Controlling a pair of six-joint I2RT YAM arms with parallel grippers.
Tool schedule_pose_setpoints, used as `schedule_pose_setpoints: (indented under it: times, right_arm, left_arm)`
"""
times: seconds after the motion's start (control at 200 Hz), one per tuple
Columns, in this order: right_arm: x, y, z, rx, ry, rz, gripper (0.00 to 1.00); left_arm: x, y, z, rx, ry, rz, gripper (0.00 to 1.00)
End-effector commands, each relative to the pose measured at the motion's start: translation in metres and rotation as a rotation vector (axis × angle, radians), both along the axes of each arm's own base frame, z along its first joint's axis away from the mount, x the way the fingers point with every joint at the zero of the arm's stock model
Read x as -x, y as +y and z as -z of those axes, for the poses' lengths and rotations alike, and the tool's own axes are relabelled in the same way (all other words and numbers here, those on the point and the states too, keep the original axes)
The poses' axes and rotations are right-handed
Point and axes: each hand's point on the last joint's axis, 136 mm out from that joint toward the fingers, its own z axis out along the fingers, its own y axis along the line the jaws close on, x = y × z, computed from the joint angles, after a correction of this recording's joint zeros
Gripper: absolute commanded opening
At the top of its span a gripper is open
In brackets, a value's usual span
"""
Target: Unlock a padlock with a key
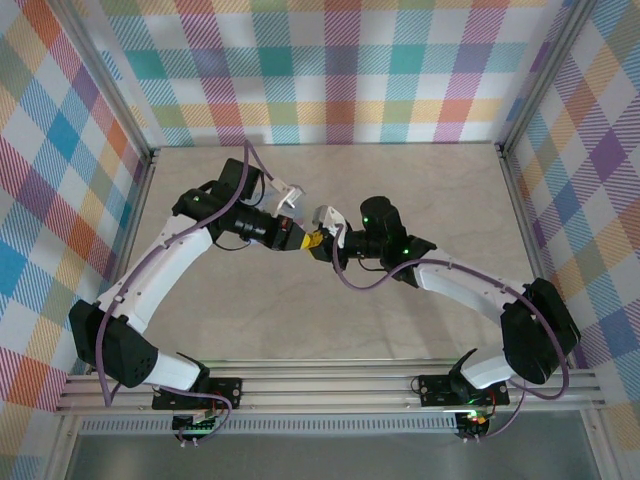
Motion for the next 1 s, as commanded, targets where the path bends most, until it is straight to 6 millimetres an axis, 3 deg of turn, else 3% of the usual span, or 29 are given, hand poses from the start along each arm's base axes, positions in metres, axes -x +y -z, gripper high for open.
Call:
schedule_pose_setpoints:
  times: [0.0,0.15,0.28,0.48,0.665,0.825,1.0]
  right_arm:
    - [0.005,0.001,-0.025,-0.026,0.019,-0.011,0.00]
    - [0.011,0.003,-0.026,-0.007,0.084,-0.040,0.00]
    - [0.017,0.003,-0.022,0.025,0.158,-0.075,0.00]
    - [0.028,0.004,-0.021,0.041,0.287,-0.157,0.00]
    - [0.036,0.004,-0.020,0.056,0.343,-0.201,0.00]
    - [0.038,0.004,-0.019,0.056,0.353,-0.212,0.00]
    - [0.039,0.004,-0.020,0.052,0.359,-0.217,0.00]
  left_arm:
    - [-0.001,0.005,-0.003,0.003,0.000,0.002,0.00]
    - [-0.002,0.008,-0.002,-0.004,-0.014,-0.003,0.00]
    - [-0.004,0.018,-0.007,-0.019,-0.107,-0.009,0.23]
    - [0.002,0.031,-0.030,0.035,-0.366,-0.002,0.33]
    - [0.022,0.031,-0.049,0.101,-0.580,0.095,0.43]
    - [0.027,0.024,-0.048,0.133,-0.516,0.151,0.45]
    - [0.018,0.014,-0.041,0.168,-0.392,0.152,0.45]
